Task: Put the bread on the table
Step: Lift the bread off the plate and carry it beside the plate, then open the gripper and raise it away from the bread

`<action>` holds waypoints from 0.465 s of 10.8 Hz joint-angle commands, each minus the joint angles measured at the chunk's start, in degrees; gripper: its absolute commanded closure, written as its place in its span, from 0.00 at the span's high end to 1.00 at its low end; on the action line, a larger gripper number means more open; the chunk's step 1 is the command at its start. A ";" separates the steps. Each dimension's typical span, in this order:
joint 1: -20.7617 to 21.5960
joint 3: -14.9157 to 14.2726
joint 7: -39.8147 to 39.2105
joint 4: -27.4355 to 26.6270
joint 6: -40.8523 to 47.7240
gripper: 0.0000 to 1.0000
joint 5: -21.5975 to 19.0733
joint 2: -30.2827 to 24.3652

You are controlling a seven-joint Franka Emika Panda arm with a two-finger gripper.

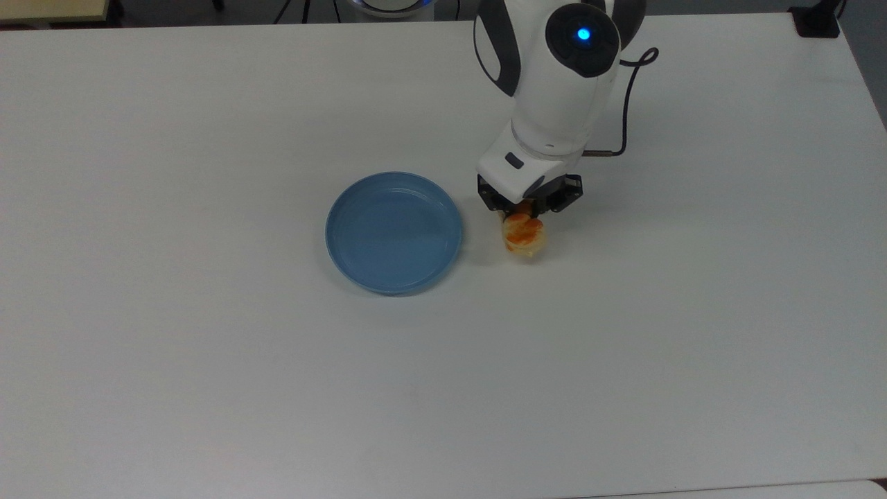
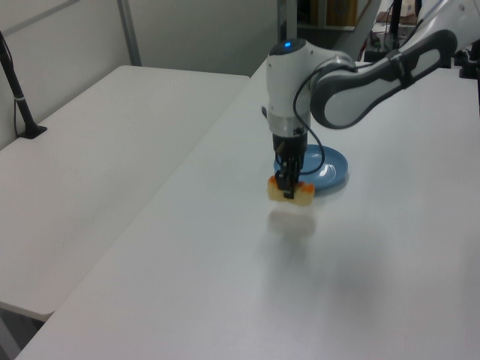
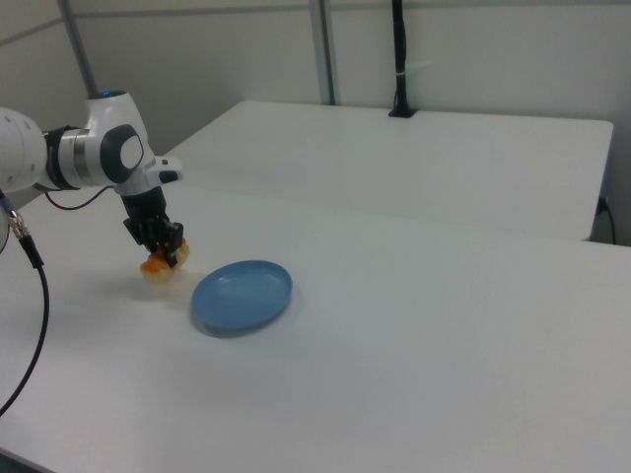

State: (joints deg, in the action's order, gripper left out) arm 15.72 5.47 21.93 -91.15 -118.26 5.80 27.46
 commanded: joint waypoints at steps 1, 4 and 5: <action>0.71 -0.38 0.92 -0.78 -2.42 0.83 0.35 0.67; 1.42 -0.38 0.83 -0.61 -2.33 1.00 0.79 0.49; 1.33 -0.46 0.74 -0.52 -2.07 1.00 0.80 -0.12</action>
State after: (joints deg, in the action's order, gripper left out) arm 16.29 5.47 21.97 -91.03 -119.65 5.90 28.85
